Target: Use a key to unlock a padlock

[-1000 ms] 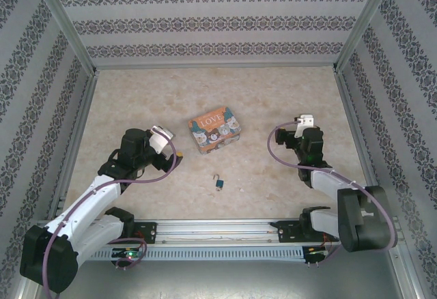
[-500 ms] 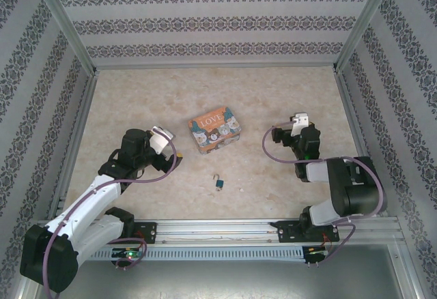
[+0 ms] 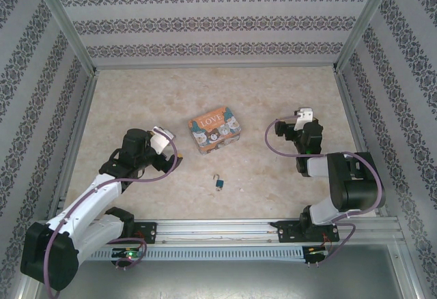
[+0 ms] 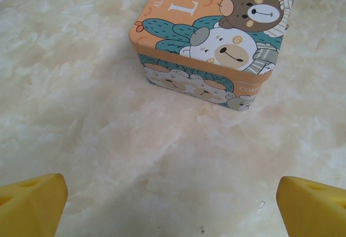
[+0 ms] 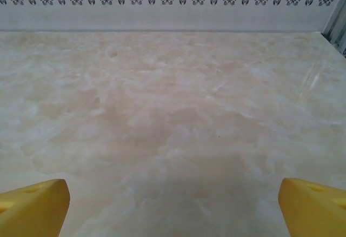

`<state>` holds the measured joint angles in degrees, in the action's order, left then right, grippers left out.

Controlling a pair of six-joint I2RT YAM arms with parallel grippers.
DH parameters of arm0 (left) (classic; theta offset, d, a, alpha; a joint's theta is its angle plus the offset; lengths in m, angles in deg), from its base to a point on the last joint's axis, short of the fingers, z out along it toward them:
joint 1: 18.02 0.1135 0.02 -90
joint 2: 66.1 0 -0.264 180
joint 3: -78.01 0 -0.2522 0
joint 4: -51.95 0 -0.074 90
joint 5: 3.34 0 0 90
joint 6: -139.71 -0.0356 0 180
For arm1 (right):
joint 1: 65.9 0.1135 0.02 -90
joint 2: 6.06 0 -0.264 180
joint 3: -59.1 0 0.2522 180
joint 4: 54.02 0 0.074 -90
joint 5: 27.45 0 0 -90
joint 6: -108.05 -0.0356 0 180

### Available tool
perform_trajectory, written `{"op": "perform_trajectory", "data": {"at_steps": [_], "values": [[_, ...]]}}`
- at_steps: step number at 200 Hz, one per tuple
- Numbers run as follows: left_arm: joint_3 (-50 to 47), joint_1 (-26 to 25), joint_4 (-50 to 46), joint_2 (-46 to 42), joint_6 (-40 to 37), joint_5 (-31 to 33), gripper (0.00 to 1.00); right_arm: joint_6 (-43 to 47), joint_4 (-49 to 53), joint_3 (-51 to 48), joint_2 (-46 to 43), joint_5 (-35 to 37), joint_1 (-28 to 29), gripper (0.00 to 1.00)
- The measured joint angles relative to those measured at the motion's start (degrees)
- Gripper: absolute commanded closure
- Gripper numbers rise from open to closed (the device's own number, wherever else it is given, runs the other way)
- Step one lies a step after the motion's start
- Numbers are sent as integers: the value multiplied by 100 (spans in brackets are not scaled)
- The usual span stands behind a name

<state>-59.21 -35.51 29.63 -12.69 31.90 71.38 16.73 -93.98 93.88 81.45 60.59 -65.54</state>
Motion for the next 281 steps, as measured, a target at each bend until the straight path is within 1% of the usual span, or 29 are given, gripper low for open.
{"op": "perform_trajectory", "data": {"at_steps": [24, 43, 90, 115, 145, 184, 214, 281], "values": [[0, 0, 4, 0, 103, 221, 1, 0, 20, 0, 0, 0, 0, 1], [11, 0, 2, 7, 302, 533, 1, -2, 28, 0, 0, 0, 0, 2], [129, 0, 90, 142, 1220, 1397, 1, -2, 35, 0, 0, 0, -2, 2], [92, 0, 393, 444, 1523, 1980, 1, -2, 35, 0, 0, 0, -2, 2], [-39, 0, 855, 892, 1517, 2483, 1, -2, 35, 0, 0, 2, -2, 2], [-247, 39, 1644, 1414, 1379, 2601, 1, -2, 35, 0, 0, 4, -2, 2], [-573, 76, 2597, 1875, 1351, 2608, 1, -2, 33, 0, 0, 17, -2, 2], [-686, 304, 4299, 2533, 1200, 2245, 1, -4, 35, 0, 0, 20, 0, 2]]}}
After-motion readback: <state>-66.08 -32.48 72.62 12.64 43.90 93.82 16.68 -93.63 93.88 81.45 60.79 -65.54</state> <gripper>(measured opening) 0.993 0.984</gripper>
